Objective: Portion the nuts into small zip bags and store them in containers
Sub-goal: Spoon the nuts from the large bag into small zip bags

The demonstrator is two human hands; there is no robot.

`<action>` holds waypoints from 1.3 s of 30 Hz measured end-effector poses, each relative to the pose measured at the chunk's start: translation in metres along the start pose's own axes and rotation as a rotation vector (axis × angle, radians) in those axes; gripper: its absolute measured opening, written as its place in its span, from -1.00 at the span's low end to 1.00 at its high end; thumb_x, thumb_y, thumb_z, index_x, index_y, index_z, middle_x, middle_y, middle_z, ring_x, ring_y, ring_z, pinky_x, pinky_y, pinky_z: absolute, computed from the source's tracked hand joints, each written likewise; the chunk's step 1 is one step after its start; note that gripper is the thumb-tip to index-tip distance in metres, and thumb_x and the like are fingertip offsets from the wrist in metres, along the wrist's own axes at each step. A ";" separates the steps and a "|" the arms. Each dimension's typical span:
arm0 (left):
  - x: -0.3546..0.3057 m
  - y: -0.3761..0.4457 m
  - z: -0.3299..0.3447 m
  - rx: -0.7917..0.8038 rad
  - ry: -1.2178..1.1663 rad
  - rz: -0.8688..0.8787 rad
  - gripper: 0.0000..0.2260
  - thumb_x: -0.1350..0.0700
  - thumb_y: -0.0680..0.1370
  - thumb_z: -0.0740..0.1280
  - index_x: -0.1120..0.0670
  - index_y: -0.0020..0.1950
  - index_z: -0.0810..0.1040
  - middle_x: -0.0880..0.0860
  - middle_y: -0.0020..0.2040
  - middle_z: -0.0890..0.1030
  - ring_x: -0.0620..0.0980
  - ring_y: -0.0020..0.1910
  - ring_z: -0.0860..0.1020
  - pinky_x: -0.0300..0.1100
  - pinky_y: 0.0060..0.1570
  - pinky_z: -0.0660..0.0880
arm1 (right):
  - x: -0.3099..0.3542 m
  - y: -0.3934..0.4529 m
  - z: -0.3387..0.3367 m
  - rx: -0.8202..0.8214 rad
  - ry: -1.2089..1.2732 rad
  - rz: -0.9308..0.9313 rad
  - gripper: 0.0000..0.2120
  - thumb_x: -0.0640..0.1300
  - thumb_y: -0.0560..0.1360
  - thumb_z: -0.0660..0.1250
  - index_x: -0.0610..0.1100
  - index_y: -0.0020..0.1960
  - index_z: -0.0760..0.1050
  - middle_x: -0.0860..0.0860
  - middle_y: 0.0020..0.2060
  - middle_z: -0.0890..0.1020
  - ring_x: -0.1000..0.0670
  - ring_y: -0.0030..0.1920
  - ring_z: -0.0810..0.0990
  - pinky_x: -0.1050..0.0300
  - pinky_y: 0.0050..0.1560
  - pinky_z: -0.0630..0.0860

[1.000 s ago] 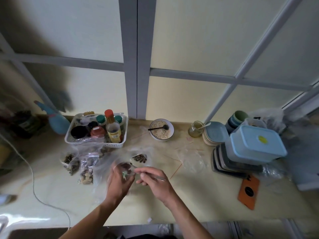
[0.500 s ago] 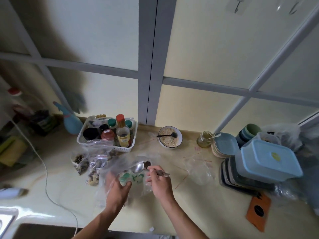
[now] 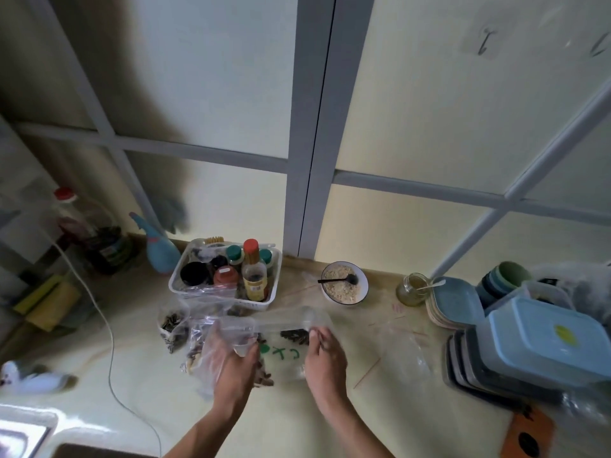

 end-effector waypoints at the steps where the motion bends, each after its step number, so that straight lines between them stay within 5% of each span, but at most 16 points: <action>1: -0.014 -0.006 0.002 0.017 -0.023 -0.013 -0.24 0.15 0.56 0.41 0.05 0.60 0.00 0.14 0.03 0.56 -0.27 -0.28 0.63 -0.37 -0.26 0.57 | 0.004 -0.001 -0.008 -0.016 -0.007 -0.023 -0.71 -0.02 0.67 0.11 -0.07 0.09 0.59 0.03 -0.02 0.68 -0.04 0.06 0.61 0.06 0.10 0.49; 4: -0.021 -0.013 0.013 0.107 -0.081 -0.172 -0.51 0.11 0.57 0.37 0.10 0.43 0.25 0.33 -0.38 0.57 0.17 -0.51 0.61 -0.04 -0.54 0.58 | 0.011 -0.004 -0.029 -0.065 -0.053 -0.035 -0.71 0.00 0.67 0.07 -0.06 0.04 0.54 0.01 -0.07 0.65 -0.07 0.03 0.59 0.01 0.05 0.49; 6: -0.019 -0.014 0.016 0.202 -0.023 -0.234 -0.73 0.12 0.57 0.33 0.22 0.18 0.38 0.27 -0.41 0.52 0.06 -0.59 0.53 -0.18 -0.60 0.53 | 0.007 -0.007 -0.032 -0.024 -0.094 -0.004 -0.74 -0.01 0.68 0.08 -0.03 0.10 0.53 0.01 -0.01 0.66 -0.08 0.08 0.59 0.02 0.05 0.48; 9: -0.013 -0.020 0.017 0.254 0.089 -0.272 -0.82 0.20 0.61 0.24 0.21 0.16 0.31 0.14 -0.45 0.37 -0.15 -0.71 0.31 -0.35 -0.70 0.27 | -0.009 -0.010 -0.022 0.109 -0.190 0.058 -0.74 -0.03 0.69 0.05 0.02 0.18 0.51 0.03 0.10 0.65 -0.07 0.16 0.58 0.06 0.04 0.48; 12: 0.012 -0.007 0.017 0.238 0.209 -0.209 -0.51 0.08 0.58 0.27 0.31 0.41 0.25 -0.12 -0.45 0.36 -0.24 -0.62 0.32 -0.31 -0.67 0.24 | -0.015 -0.016 -0.014 0.143 -0.225 0.066 -0.75 -0.03 0.70 0.04 0.02 0.16 0.49 0.03 0.08 0.66 -0.06 0.14 0.59 0.06 0.02 0.50; 16: 0.050 0.007 0.016 0.215 0.335 -0.207 -0.09 -0.20 0.39 0.13 0.23 0.58 -0.13 0.02 -0.48 0.48 -0.12 -0.53 0.44 -0.18 -0.54 0.43 | -0.003 -0.019 -0.004 0.124 -0.202 -0.042 -0.78 -0.05 0.70 0.05 -0.03 0.10 0.47 -0.01 -0.05 0.70 -0.09 -0.01 0.66 0.04 -0.08 0.52; 18: 0.061 0.012 0.017 0.189 0.377 -0.135 -0.09 -0.20 0.42 0.17 0.11 0.60 -0.22 0.13 -0.28 0.61 -0.06 -0.47 0.48 -0.25 -0.51 0.41 | 0.005 -0.018 0.004 0.156 -0.190 -0.081 -0.77 -0.08 0.70 0.05 -0.05 0.11 0.48 -0.02 -0.03 0.70 -0.08 -0.02 0.67 0.06 -0.08 0.54; 20: 0.069 0.016 0.017 0.182 0.377 -0.139 -0.11 -0.23 0.37 0.18 0.08 0.58 -0.10 0.38 0.00 0.60 -0.05 -0.48 0.50 -0.29 -0.58 0.35 | 0.010 -0.018 0.014 0.177 -0.204 -0.115 -0.71 -0.06 0.68 0.02 -0.05 0.14 0.51 -0.04 0.01 0.70 -0.09 0.00 0.67 0.05 -0.03 0.55; 22: 0.088 0.023 0.024 0.180 0.362 -0.195 -0.12 -0.26 0.31 0.14 0.12 0.55 0.06 0.43 0.06 0.57 -0.01 -0.41 0.60 -0.26 -0.53 0.48 | 0.015 -0.020 0.021 0.197 -0.244 -0.153 -0.58 -0.01 0.64 -0.08 -0.04 0.16 0.53 -0.07 0.04 0.68 -0.11 0.04 0.65 0.03 0.02 0.55; 24: 0.084 0.021 0.022 0.143 0.394 -0.173 -0.01 -0.29 0.32 0.17 0.03 0.61 -0.20 0.36 0.15 0.56 0.19 -0.11 0.66 -0.12 -0.21 0.60 | 0.023 -0.024 0.029 0.253 -0.303 -0.206 -0.52 -0.02 0.60 -0.13 -0.08 0.18 0.54 -0.11 0.06 0.66 -0.14 0.08 0.63 0.01 0.07 0.53; 25: 0.072 0.016 0.018 0.153 0.402 -0.139 0.01 -0.28 0.35 0.20 -0.06 0.58 -0.37 0.35 0.18 0.56 0.23 -0.05 0.64 -0.11 -0.23 0.60 | 0.026 -0.026 0.035 0.278 -0.327 -0.229 -0.54 -0.05 0.62 -0.11 -0.10 0.19 0.54 -0.12 0.08 0.66 -0.15 0.10 0.62 0.00 0.09 0.52; 28: 0.030 -0.007 0.009 0.200 0.350 -0.055 -0.05 0.01 0.48 0.34 -0.12 0.58 -0.35 0.39 0.42 0.32 0.12 -0.39 0.62 -0.22 -0.63 0.46 | 0.030 -0.029 0.047 0.288 -0.283 -0.239 -0.60 -0.07 0.67 -0.01 -0.10 0.14 0.60 -0.10 0.08 0.68 -0.14 0.11 0.64 0.02 0.12 0.49; 30: 0.019 -0.010 0.002 0.121 0.387 0.050 -0.07 0.07 0.48 0.38 -0.09 0.59 -0.26 0.27 0.53 0.17 0.05 -0.52 0.58 -0.08 -0.59 0.52 | 0.034 -0.032 0.051 0.262 -0.197 -0.202 -0.61 -0.03 0.66 0.02 -0.08 0.09 0.63 -0.09 0.03 0.70 -0.12 0.08 0.65 0.04 0.11 0.50; 35: -0.006 -0.015 -0.012 -0.004 0.540 0.245 -0.02 0.00 0.43 0.48 0.11 0.63 -0.11 0.25 0.07 0.62 0.15 -0.34 0.58 -0.10 -0.41 0.47 | 0.033 -0.032 0.070 0.167 -0.063 -0.130 -0.56 0.01 0.61 0.11 -0.16 -0.16 0.69 -0.10 -0.24 0.73 -0.14 -0.18 0.70 0.10 -0.18 0.54; 39: -0.017 -0.017 -0.018 -0.029 0.576 0.323 0.00 0.04 0.40 0.48 0.09 0.64 -0.11 0.18 0.00 0.65 0.18 -0.17 0.61 -0.06 -0.33 0.50 | 0.027 -0.024 0.085 0.252 0.027 -0.047 -0.62 -0.04 0.61 0.18 -0.23 -0.09 0.69 -0.15 -0.12 0.74 -0.12 -0.07 0.70 0.21 -0.08 0.46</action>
Point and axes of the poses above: each hand's wrist, its own y-axis towards the middle knuckle, its own z-axis out of the palm, x = y × z, the point moved 5 cm from there along y, towards the middle knuckle
